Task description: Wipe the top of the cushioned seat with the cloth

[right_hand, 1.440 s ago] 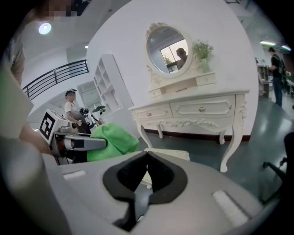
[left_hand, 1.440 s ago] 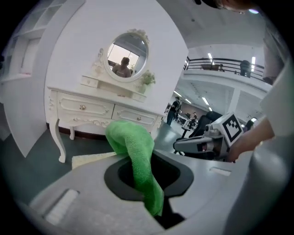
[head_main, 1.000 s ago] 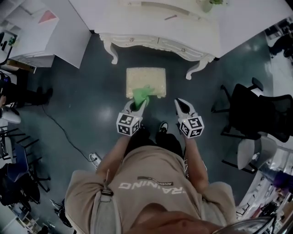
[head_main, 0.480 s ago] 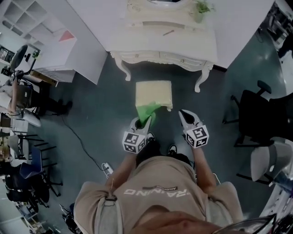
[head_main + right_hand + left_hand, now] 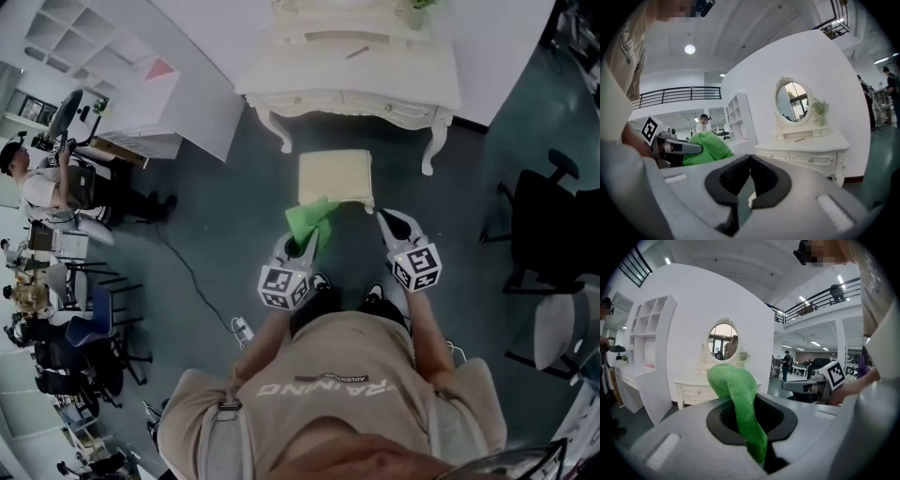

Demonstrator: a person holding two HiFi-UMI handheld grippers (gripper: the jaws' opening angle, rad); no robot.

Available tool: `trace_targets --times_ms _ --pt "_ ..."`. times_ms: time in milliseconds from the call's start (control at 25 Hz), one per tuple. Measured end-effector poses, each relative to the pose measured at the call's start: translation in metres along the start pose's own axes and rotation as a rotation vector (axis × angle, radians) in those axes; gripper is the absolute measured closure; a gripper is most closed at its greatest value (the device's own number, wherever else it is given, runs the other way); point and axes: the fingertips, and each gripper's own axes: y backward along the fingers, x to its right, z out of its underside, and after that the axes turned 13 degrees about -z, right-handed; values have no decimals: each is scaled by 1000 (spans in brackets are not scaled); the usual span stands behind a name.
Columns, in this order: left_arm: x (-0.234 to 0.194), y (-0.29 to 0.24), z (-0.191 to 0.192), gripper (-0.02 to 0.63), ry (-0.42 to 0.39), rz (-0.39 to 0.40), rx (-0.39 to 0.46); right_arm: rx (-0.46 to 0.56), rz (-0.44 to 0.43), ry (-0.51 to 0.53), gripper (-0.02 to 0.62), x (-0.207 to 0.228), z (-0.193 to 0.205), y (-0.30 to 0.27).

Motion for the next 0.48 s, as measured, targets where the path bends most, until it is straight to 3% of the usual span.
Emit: trace_targets --times_ms 320,480 --pt "-43 38 5 560 17 -8 24 -11 -9 48 594 -57 -14 -28" --pt "-80 57 -2 560 31 -2 63 -3 12 23 594 -90 -20 -56"
